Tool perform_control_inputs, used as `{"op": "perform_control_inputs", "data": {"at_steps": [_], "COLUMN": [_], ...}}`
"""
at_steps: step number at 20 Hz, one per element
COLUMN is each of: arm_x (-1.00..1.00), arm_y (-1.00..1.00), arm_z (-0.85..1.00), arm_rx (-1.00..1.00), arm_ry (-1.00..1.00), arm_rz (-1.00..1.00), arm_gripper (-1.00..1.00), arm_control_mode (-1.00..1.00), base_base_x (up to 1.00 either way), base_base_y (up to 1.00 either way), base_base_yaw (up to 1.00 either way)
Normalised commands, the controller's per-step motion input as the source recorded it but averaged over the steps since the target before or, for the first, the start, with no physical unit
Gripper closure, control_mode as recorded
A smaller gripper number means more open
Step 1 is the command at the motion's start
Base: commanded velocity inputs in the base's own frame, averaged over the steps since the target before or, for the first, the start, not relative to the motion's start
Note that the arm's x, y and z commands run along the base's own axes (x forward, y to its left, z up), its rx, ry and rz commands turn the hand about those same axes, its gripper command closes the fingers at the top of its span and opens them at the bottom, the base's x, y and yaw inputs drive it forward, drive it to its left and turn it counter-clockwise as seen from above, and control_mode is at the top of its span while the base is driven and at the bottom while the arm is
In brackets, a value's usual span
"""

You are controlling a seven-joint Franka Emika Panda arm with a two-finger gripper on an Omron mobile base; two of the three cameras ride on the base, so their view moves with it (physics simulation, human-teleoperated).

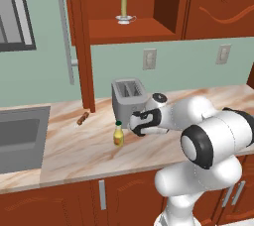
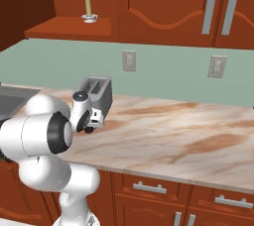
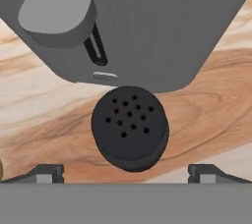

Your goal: Pick the shaker and mustard from the counter and place them in the cabinet.

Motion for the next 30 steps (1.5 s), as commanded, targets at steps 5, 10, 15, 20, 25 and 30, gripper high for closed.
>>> {"op": "perform_control_inputs", "data": {"at_steps": [5, 10, 15, 20, 25, 30], "arm_x": [0.16, 0.14, 0.16, 0.17, 0.05, -0.05], "arm_y": [0.00, 0.00, 0.00, 0.05, 0.03, 0.03], "arm_z": [-0.10, -0.07, -0.09, -0.17, -0.18, -0.01], "arm_rx": [0.00, 0.01, 0.00, 0.00, 0.00, 0.00], "arm_ry": [0.00, 0.00, 0.00, 0.00, 0.00, -0.05], "arm_rz": [0.00, 0.00, 0.00, 0.00, 0.01, 0.02], "arm_gripper": [-1.00, -1.00, -1.00, 1.00, 1.00, 1.00], "arm_control_mode": [-1.00, -1.00, -1.00, -1.00, -1.00, -1.00], "base_base_x": [0.00, 0.00, 0.00, 0.00, 0.00, 0.00], "base_base_y": [0.00, 0.00, 0.00, 0.00, 0.00, 0.00], "base_base_yaw": [0.00, 0.00, 0.00, 0.00, 0.00, 0.00]}}
